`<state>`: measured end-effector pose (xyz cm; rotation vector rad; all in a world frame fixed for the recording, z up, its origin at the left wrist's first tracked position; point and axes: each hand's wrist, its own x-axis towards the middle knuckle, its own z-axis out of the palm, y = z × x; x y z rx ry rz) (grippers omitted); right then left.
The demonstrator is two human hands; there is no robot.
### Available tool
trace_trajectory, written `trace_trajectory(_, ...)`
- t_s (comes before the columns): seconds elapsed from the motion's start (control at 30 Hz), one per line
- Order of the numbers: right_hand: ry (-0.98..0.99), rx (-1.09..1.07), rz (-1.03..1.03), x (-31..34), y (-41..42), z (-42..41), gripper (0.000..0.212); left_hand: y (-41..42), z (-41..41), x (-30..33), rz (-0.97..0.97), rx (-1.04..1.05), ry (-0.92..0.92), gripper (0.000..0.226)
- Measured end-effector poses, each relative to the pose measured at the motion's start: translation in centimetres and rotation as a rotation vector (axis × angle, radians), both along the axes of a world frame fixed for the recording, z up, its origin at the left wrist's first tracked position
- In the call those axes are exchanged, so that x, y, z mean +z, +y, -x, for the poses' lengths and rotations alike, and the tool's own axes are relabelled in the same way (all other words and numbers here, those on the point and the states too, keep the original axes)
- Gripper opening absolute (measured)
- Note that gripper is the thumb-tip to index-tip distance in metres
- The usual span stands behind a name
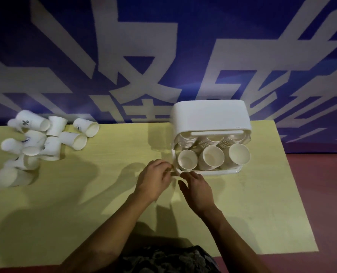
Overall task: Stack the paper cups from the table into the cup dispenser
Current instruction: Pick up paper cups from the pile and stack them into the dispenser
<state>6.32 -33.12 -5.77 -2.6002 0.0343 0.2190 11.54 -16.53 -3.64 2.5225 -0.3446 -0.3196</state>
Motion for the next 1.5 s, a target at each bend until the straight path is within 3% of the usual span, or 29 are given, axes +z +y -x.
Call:
trace_trajectory(0.37, 0.042, 0.298, -0.06, -0.9, 16.9, -2.5, 0.028, 23.2, 2.8, -0.9, -0.039, 0.566, 0.048, 0.022)
trace_trajectory(0.63, 0.151, 0.272, -0.115, -0.9, 29.8, -4.5, 0.023, 37.3, 1.9, -1.2, -0.065, 0.766, 0.004, 0.024)
trace_trajectory(0.77, 0.259, 0.092, -0.209, -1.4, 35.0, -6.2, 0.018, 42.3, 0.9, -1.7, -0.113, 0.773, -0.001, 0.03)
trace_trajectory(0.93, 0.4, -0.34, -0.511, -2.2, 39.9, -10.0, 0.009, 46.5, -0.4, -3.0, -0.182, 0.783, 0.084, 0.035)
trace_trajectory(1.1, 0.459, -0.67, -0.733, -2.9, 42.2, -14.0, 0.015, 48.7, -1.5, -5.0, -0.152, 0.653, 0.178, 0.016)
trace_trajectory(1.17, 0.473, -0.743, -0.803, -3.4, 42.8, -15.3, 0.018, 49.0, -1.8, -5.3, -0.137, 0.629, 0.18, 0.006)
trace_trajectory(1.3, 0.493, -0.793, -0.946, -3.9, 44.1, -17.3, 0.015, 49.3, -2.0, -5.5, -0.106, 0.587, 0.184, 0.007)
trace_trajectory(1.5, 0.472, -0.846, -0.87, -4.6, 45.1, -18.3, 0.017, 49.5, -2.0, -4.4, 0.017, 0.603, 0.111, 0.013)
